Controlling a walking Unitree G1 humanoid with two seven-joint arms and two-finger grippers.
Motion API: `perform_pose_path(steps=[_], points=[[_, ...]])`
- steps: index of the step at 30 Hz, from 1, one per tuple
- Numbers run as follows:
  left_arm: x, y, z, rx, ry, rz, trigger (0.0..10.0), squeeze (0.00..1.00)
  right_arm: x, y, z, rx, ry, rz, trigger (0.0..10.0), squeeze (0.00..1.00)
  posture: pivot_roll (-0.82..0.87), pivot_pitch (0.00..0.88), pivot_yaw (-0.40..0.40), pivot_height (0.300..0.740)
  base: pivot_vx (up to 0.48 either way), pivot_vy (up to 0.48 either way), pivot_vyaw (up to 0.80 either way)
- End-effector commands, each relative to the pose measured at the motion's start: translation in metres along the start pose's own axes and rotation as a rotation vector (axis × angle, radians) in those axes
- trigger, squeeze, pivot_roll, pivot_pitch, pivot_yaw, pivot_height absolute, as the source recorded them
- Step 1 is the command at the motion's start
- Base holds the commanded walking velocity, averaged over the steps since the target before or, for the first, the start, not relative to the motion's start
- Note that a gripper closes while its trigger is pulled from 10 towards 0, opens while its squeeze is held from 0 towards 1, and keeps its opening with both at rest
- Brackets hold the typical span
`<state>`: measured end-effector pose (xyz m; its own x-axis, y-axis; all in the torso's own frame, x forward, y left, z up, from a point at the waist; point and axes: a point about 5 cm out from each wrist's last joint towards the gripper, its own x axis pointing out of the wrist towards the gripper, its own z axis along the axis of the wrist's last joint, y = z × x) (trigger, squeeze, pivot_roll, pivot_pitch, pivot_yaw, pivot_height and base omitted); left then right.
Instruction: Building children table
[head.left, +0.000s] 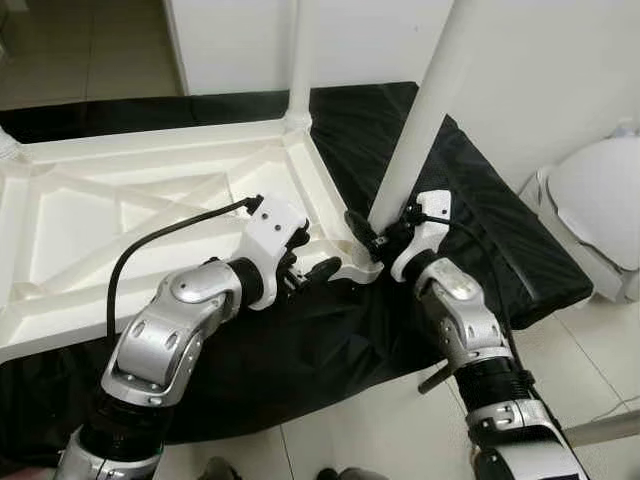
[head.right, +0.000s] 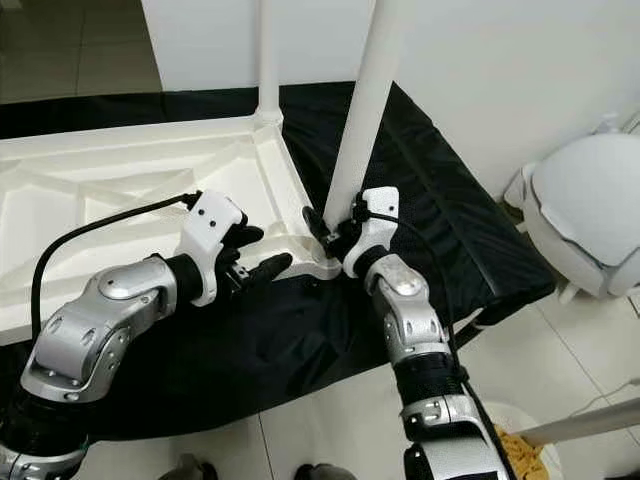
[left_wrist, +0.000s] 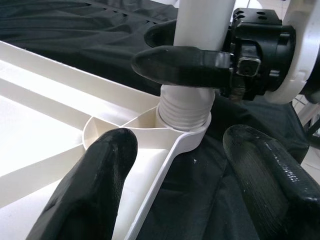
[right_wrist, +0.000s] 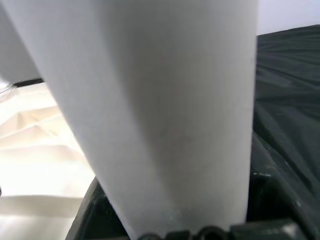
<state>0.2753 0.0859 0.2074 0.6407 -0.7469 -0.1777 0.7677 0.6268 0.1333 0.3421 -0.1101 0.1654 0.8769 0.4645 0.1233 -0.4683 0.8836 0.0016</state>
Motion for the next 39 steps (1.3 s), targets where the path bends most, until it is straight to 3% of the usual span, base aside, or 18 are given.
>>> perform_pose_path(steps=[1, 2, 6, 18, 26, 39], points=[[-0.001, 0.000, 0.001, 0.005, -0.002, 0.045, 10.0, 0.00, -0.011, 0.001, -0.040, 0.068, 0.183, -0.062, 10.0, 0.00, 0.01, 0.091, -0.070, 0.740, 0.000, 0.000, 0.00], [-0.002, 0.000, 0.001, 0.005, -0.001, 0.044, 10.0, 0.00, -0.012, 0.004, -0.042, 0.090, 0.183, -0.153, 10.0, 0.00, 0.01, 0.090, -0.069, 0.740, 0.000, 0.000, 0.00], [-0.001, -0.001, 0.000, 0.003, 0.001, 0.041, 10.0, 0.00, -0.011, 0.009, -0.042, 0.106, 0.175, -0.269, 10.0, 0.00, 0.00, 0.081, -0.071, 0.740, 0.000, 0.000, 0.00], [0.000, -0.002, 0.000, 0.000, -0.003, 0.041, 10.0, 0.00, -0.010, 0.025, -0.040, 0.094, 0.152, -0.355, 10.0, 0.00, 0.00, 0.075, -0.077, 0.740, 0.000, 0.000, 0.00], [0.000, -0.002, -0.001, -0.001, -0.004, 0.048, 10.0, 0.00, -0.009, 0.034, -0.045, 0.099, 0.203, -0.465, 10.0, 0.00, 0.01, 0.069, -0.086, 0.740, 0.000, 0.000, 0.00], [0.000, -0.002, 0.000, 0.002, -0.005, 0.050, 10.0, 0.00, 0.008, 0.019, -0.040, 0.119, 0.247, -0.499, 10.0, 0.00, 0.01, 0.060, -0.086, 0.740, 0.000, 0.000, 0.00]])
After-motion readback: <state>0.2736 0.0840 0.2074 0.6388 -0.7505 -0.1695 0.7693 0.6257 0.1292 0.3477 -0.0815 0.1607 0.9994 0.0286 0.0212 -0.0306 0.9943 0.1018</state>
